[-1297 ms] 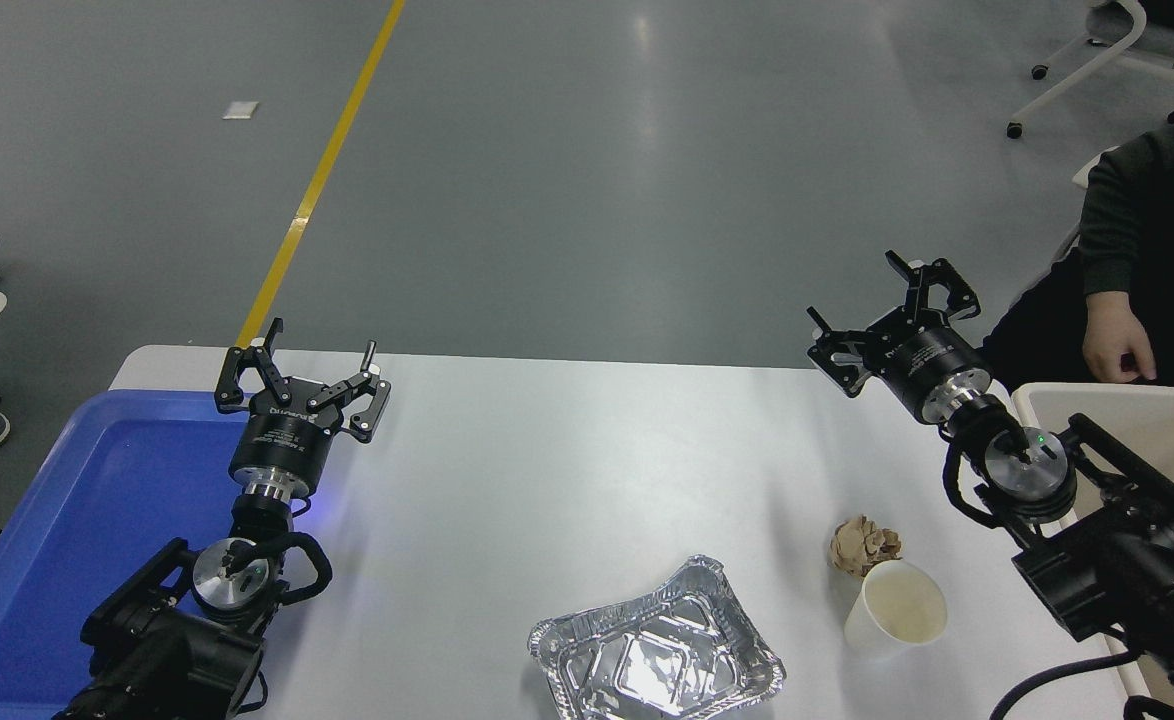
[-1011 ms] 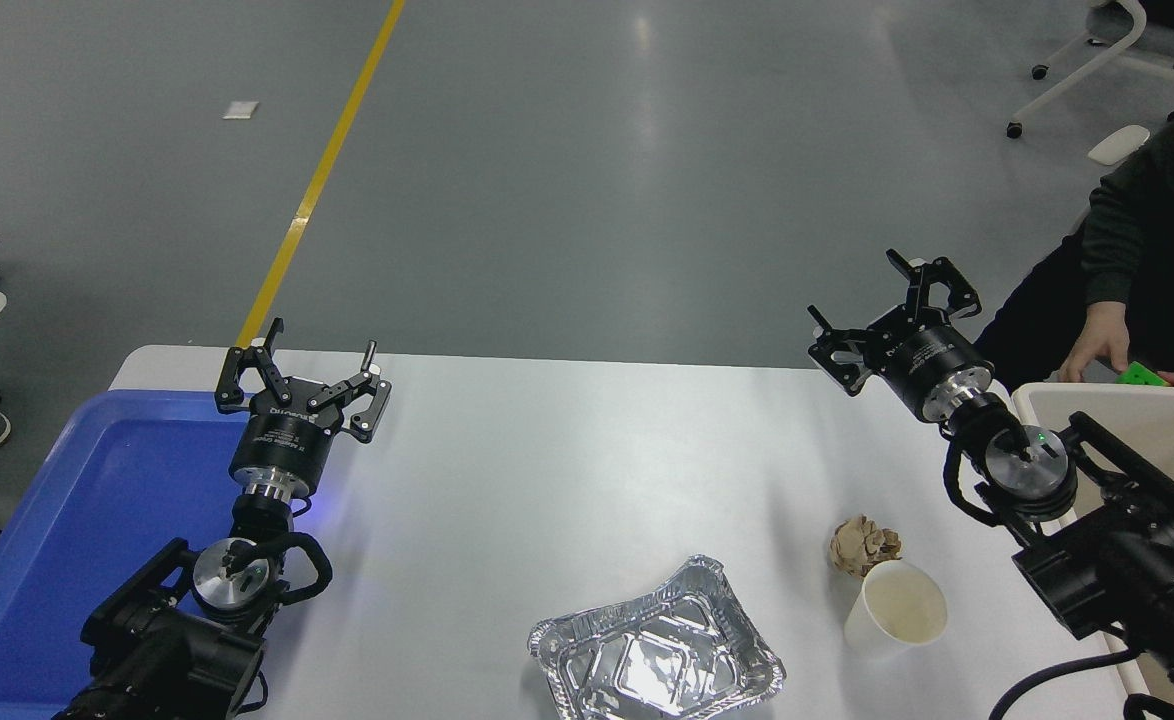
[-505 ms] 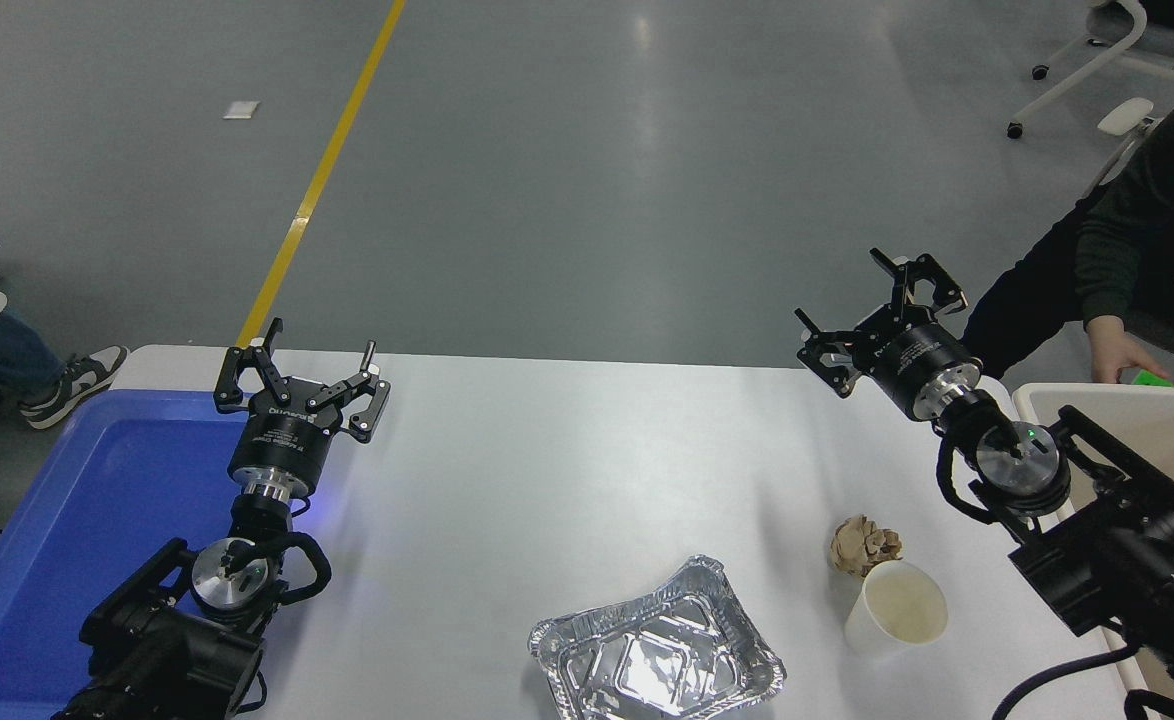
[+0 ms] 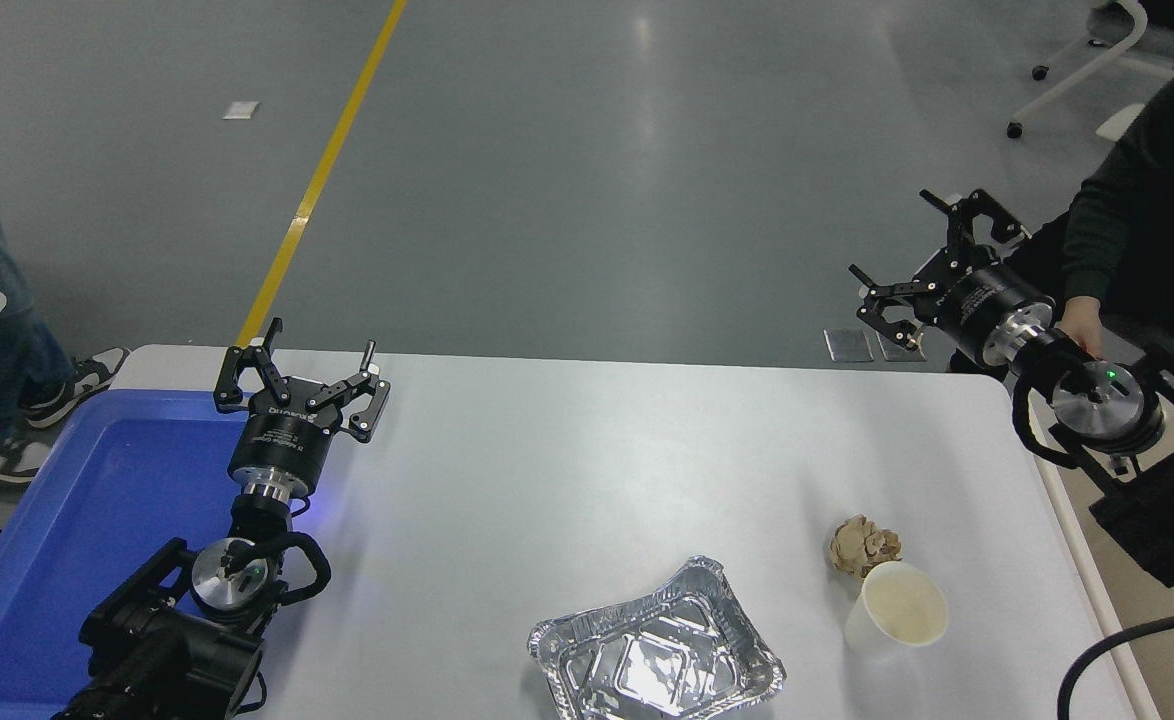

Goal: Pick up paper cup place in dustbin

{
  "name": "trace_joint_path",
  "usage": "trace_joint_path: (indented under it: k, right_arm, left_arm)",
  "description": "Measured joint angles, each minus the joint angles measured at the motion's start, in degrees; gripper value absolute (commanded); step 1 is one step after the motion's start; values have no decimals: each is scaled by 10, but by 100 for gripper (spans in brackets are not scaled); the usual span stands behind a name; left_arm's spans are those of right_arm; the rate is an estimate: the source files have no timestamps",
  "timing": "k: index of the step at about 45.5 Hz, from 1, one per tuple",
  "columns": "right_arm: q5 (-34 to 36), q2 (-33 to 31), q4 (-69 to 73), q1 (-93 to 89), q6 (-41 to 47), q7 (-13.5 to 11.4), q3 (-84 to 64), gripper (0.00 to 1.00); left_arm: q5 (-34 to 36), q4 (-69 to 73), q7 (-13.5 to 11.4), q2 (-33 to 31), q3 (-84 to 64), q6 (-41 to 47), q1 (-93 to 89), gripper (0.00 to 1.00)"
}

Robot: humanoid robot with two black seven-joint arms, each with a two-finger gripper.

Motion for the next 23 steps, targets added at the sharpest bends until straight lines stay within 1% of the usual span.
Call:
trace_joint_path:
  k: [4, 13, 23]
  right_arm:
    - [-5, -29, 3, 46, -4, -4, -68, 100]
    - [-8, -94, 25, 192, -5, -7, -268, 100]
    - [-12, -137, 94, 359, 2, -7, -480, 100]
  left_arm:
    - [0, 0, 0, 0, 0, 0, 0, 99]
    - [0, 0, 0, 0, 0, 0, 0, 99]
    - [1, 0, 0, 0, 1, 0, 0, 99]
